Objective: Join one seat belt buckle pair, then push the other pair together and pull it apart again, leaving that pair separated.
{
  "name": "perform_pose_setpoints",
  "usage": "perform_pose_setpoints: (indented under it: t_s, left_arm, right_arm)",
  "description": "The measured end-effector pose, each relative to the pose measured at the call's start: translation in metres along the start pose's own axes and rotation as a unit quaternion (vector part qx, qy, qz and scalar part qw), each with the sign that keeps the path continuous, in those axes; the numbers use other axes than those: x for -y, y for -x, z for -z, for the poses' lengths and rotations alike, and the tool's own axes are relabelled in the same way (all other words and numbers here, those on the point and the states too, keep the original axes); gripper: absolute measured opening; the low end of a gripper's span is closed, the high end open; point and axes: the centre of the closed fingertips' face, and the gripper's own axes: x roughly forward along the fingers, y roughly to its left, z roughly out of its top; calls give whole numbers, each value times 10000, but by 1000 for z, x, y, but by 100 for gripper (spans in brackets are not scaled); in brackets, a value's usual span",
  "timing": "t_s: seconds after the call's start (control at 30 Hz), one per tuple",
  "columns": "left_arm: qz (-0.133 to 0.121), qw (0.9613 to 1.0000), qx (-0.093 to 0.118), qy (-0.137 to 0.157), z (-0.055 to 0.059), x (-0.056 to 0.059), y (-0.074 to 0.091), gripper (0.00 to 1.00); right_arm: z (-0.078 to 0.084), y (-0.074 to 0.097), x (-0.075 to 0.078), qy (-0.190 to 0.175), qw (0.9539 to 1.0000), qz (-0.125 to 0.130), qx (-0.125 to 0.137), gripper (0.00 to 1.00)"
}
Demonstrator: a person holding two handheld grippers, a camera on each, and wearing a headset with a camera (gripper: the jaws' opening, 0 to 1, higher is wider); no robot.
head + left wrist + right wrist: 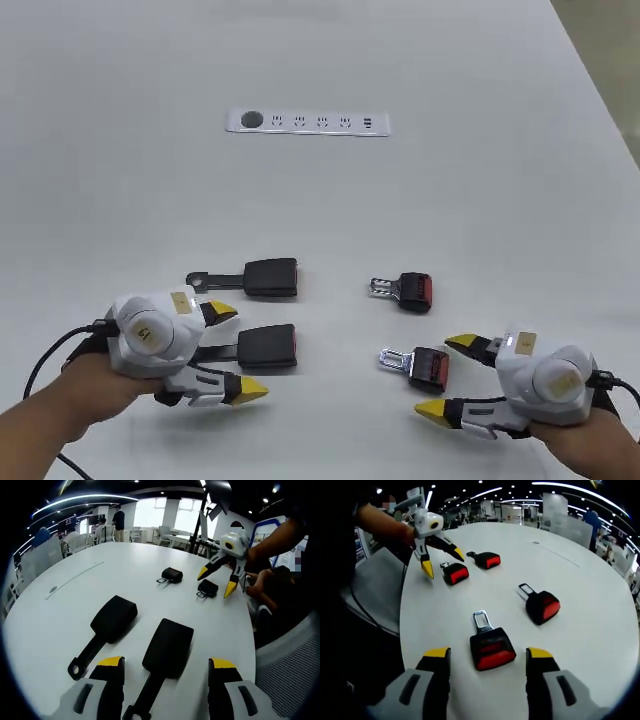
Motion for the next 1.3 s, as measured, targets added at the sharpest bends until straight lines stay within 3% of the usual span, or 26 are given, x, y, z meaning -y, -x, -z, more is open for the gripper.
perform_pose_setpoints:
  t_s: [0.3, 0.5, 0.67, 0.87, 1.0, 1.3]
  left_arm:
    - [103, 9997, -75, -197, 1, 0, -7, 60]
    - [106, 9979, -186, -618, 5, -3, -7, 50]
    - [139, 9928, -355, -1136, 7, -8, -7, 42]
    - [445, 9888, -482, -1343, 10, -2, -9, 33]
    - [564, 9857, -527, -1496, 9, -3, -9, 33]
    - [787, 9794, -623, -1751, 8, -2, -10, 33]
  right_arm:
    - [2, -1, 3, 130, 9998, -103, -129, 59]
    - [5, -2, 4, 350, 9987, -200, -307, 54]
    - [8, -5, -2, 625, 9956, -451, -525, 47]
    - [5, -7, -1, 845, 9931, -511, -624, 44]
    - [6, -6, 3, 933, 9914, -544, -732, 36]
    - [2, -9, 4, 1265, 9843, -759, -973, 35]
